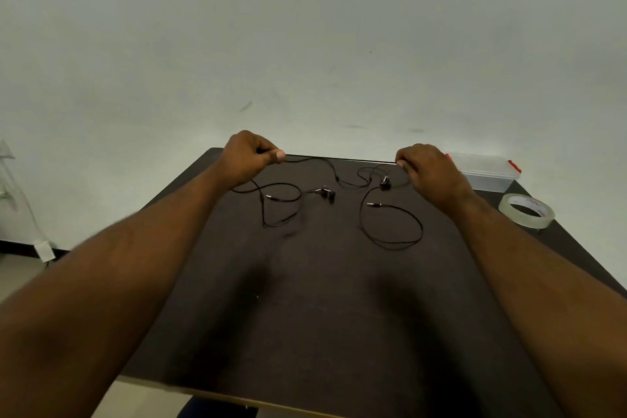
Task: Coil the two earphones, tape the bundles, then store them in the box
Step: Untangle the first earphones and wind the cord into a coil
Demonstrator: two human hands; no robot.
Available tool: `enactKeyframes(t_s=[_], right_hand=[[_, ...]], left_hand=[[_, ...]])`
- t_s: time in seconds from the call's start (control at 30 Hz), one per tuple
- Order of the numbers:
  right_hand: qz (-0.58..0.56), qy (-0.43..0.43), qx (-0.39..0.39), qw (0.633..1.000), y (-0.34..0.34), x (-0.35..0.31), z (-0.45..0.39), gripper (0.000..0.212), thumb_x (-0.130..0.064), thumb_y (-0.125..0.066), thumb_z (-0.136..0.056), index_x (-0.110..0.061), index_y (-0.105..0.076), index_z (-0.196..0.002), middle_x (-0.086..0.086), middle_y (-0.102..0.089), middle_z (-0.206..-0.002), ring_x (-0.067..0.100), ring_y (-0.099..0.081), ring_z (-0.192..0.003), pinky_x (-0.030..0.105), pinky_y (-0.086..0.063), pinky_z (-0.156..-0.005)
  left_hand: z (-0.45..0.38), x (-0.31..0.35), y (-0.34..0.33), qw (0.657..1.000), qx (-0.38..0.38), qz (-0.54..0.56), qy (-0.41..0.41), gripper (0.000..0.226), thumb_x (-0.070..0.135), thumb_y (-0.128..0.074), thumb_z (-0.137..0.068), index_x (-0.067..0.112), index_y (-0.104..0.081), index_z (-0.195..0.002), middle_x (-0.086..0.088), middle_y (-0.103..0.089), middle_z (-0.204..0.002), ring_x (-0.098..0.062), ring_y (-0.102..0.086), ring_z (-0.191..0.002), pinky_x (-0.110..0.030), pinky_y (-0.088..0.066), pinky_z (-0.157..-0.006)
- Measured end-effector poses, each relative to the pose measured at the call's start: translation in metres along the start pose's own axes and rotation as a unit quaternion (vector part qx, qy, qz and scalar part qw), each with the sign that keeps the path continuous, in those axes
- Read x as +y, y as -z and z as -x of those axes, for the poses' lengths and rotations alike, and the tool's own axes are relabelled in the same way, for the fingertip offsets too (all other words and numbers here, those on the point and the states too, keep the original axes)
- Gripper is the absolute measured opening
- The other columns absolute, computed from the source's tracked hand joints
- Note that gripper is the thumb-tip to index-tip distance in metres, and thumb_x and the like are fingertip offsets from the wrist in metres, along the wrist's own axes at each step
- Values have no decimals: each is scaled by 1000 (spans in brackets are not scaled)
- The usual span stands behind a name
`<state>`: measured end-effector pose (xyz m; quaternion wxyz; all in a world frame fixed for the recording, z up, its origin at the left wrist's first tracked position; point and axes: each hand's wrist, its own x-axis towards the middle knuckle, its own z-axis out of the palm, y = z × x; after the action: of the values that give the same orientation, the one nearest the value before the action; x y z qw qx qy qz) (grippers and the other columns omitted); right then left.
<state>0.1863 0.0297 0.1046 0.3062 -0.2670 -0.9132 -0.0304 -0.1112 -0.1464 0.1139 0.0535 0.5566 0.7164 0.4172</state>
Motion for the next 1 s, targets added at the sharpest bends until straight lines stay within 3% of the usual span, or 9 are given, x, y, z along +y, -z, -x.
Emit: enactKeyframes(t_s=[0.17, 0.3, 0.4, 0.43, 0.57, 0.63, 0.7, 0.83, 1.0], right_hand=[[-6, -10, 0, 1000, 0, 3, -2, 14, -6, -50, -95, -6, -61, -86, 3, -56, -81, 22, -47, -81, 24, -23, -67], [-24, -72, -17, 997, -6, 3, -2, 16, -8, -50, -94, -7, -65, -87, 4, -62, -83, 26, -57, -85, 31, -34, -66], [-124, -171, -9, 977, -8, -11, -8, 30, -1, -47, -94, -10, -66, -115, 10, -65, -118, 26, -59, -109, 29, -44, -88], [-163, -199, -10, 966, -8, -18, -11, 43, 3, -43, -93, -15, -59, -129, 8, -57, -133, 23, -59, -112, 24, -45, -90], [-427, -233, -90, 869, -10, -67, -23, 65, 5, -38, -96, -36, -34, -146, 0, -23, -158, 16, -71, -63, 24, -56, -55], [-535, -224, -130, 804, -16, -91, -26, 65, 5, -41, -97, -34, -30, -148, 1, -20, -158, 24, -74, -81, 32, -60, -68], [-567, -228, -128, 781, -24, -101, -29, 62, 4, -49, -96, -26, -34, -147, 4, -34, -149, 24, -70, -99, 33, -58, -83], [-548, -243, -48, 799, -33, -100, -31, 27, -3, -65, -89, -3, -65, -116, 18, -69, -103, 22, -67, -91, 27, -56, -81], [-393, -175, 7, 903, -29, -81, -29, 4, -10, -71, -85, -9, -74, -88, 10, -73, -81, 22, -68, -71, 29, -57, -72]], left_hand=[[-1, -1, 1, 1000, 15, 13, -7, 21, 28, -70, -87, 8, -77, -91, -5, -74, -98, -12, -67, -92, -29, -51, -85], [-3, -5, -5, 1000, -1, -18, -12, 22, 27, -69, -88, 6, -76, -91, -1, -73, -87, 11, -58, -60, -3, -39, -56], [-8, 1, -17, 999, -4, -33, -28, 19, 24, -69, -88, 7, -76, -91, 2, -72, -83, 13, -57, -60, 2, -34, -52], [-11, 4, -20, 999, -7, -33, -35, 19, 25, -70, -87, 8, -77, -90, 2, -73, -86, 14, -58, -63, 1, -35, -53], [-20, 20, -28, 997, -29, -33, -61, 16, 27, -71, -86, 13, -78, -89, 4, -75, -91, 20, -58, -70, 2, -38, -57], [-23, 29, -31, 996, -34, -45, -75, 16, 29, -71, -85, 15, -78, -89, 4, -75, -90, 16, -60, -70, -1, -38, -58], [-25, 37, -32, 995, -34, -47, -85, 16, 29, -71, -85, 15, -78, -89, 2, -75, -88, 8, -63, -71, -8, -41, -58], [-22, 44, -29, 995, -37, -42, -88, 16, 28, -70, -86, 15, -78, -87, -4, -74, -78, -22, -67, -73, -32, -49, -62], [-21, 41, -25, 996, -71, 1, -59, 23, 35, -72, -84, 13, -78, -84, 6, -75, -78, -5, -66, -69, -24, -51, -63]])
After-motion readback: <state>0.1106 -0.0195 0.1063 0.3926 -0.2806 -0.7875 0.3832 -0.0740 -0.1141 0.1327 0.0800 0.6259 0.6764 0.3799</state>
